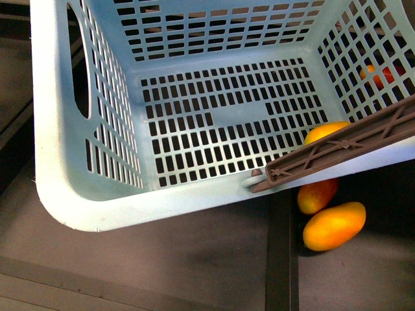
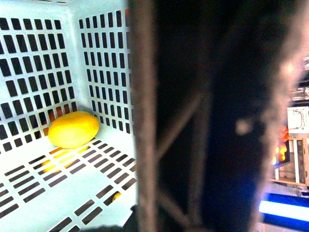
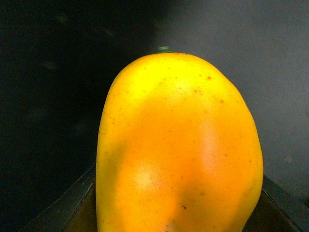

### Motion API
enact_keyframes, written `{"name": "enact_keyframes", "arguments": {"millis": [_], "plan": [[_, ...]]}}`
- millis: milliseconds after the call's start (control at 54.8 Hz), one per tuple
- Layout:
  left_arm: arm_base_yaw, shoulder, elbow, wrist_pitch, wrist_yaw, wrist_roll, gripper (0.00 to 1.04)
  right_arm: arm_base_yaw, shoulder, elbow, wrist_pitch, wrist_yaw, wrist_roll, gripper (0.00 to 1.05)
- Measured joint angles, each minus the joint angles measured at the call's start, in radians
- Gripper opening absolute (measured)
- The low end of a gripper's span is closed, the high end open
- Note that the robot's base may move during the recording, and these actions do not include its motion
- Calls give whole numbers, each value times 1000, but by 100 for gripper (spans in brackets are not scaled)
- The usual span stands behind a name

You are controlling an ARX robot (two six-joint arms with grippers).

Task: Pick lemon and mango into basket

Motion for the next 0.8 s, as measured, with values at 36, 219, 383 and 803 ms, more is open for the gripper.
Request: {"name": "enact_keyframes", "arguments": {"millis": [36,219,383,803], "plan": [[0,0,0,0,0,0,4,0,-24,-7,6,-11,-14,65],[0,0,0,0,0,0,4,30,-236,-71,80,-164,-90,64],[0,0,0,0,0,0,4,142,-507,-116,226,-405,-98,64],[0,0,0,0,-2,0,4,236,-785,-236,483,-562,-17,64]]}}
